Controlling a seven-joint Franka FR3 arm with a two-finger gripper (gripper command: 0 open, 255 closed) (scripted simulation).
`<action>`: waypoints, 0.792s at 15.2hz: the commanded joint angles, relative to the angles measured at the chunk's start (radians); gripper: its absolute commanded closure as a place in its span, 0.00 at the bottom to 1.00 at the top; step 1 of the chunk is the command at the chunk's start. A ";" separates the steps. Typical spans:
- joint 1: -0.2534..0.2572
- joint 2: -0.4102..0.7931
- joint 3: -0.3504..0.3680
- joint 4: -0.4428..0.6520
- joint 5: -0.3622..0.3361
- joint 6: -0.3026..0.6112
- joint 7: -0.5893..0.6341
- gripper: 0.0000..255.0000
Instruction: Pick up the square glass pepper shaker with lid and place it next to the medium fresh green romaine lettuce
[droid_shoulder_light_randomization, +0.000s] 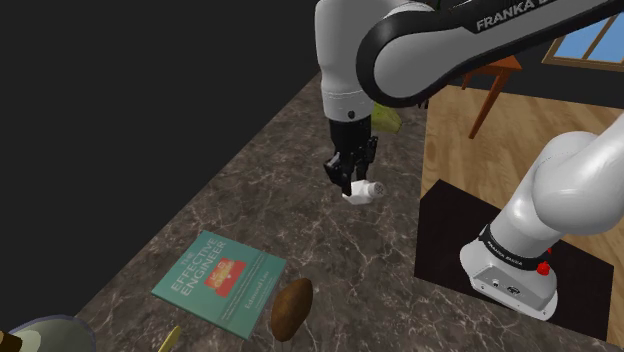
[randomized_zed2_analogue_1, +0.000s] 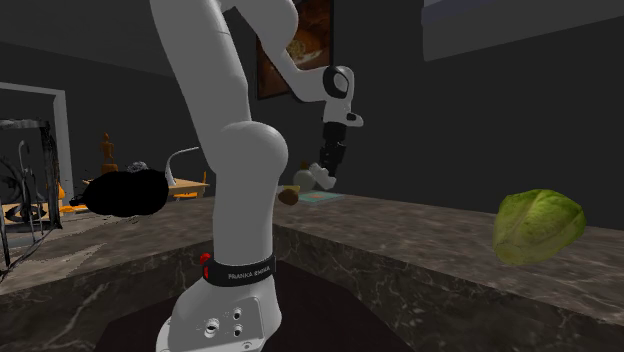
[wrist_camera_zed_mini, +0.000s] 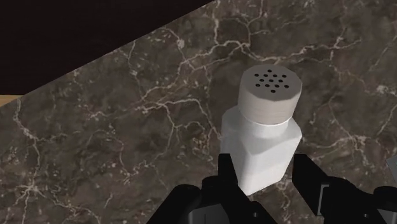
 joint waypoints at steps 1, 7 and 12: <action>0.000 -0.014 -0.006 0.015 0.001 -0.029 -0.002 1.00; -0.001 -0.037 -0.020 0.077 -0.002 -0.113 -0.001 1.00; -0.003 -0.049 -0.030 0.134 -0.005 -0.182 0.001 1.00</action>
